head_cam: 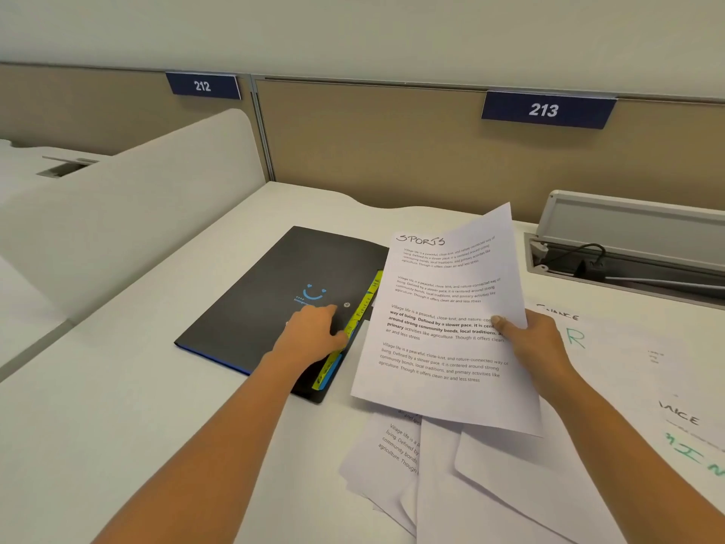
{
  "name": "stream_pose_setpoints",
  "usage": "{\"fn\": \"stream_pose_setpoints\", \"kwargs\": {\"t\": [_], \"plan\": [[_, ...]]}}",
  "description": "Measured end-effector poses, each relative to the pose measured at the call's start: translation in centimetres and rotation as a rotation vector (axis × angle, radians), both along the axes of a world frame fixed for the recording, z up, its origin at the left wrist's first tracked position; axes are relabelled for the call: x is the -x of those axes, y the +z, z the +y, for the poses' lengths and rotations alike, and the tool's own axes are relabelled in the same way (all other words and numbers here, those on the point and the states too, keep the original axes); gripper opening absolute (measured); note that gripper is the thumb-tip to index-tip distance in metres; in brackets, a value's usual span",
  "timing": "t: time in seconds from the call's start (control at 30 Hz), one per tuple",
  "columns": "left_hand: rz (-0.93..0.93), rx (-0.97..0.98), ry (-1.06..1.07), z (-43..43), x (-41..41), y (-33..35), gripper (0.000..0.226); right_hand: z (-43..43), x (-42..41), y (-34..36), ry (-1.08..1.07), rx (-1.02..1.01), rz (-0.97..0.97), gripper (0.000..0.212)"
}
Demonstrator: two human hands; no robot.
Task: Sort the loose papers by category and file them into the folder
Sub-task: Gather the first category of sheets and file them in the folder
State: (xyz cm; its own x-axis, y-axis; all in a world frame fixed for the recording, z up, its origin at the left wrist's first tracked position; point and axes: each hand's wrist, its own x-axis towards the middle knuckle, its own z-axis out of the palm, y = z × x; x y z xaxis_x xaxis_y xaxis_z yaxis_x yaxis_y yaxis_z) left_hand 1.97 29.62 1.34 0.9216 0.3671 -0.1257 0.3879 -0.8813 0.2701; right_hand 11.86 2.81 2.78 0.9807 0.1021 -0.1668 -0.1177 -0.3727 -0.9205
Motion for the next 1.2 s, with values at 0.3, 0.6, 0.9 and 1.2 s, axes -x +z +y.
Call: {"fn": "stream_pose_setpoints", "kwargs": {"t": [0.3, 0.6, 0.9, 1.2], "plan": [[0.032, 0.075, -0.119, 1.1, -0.5, 1.5, 0.041, -0.4, 0.2, 0.0, -0.008, 0.019, 0.008, 0.023], [0.125, -0.116, -0.212, 0.3, -0.3, 1.5, 0.037, -1.0, 0.3, -0.1, -0.036, -0.001, 0.030, 0.022], [0.043, -0.291, -0.155, -0.8, -0.1, 1.0, 0.050, -2.4, 0.0, -0.3, -0.094, -0.086, 0.115, 0.030], [-0.169, -0.047, -0.017, 0.3, 1.7, 1.9, 0.062, -2.8, 0.3, -0.3, -0.095, -0.164, 0.162, 0.030]]}}
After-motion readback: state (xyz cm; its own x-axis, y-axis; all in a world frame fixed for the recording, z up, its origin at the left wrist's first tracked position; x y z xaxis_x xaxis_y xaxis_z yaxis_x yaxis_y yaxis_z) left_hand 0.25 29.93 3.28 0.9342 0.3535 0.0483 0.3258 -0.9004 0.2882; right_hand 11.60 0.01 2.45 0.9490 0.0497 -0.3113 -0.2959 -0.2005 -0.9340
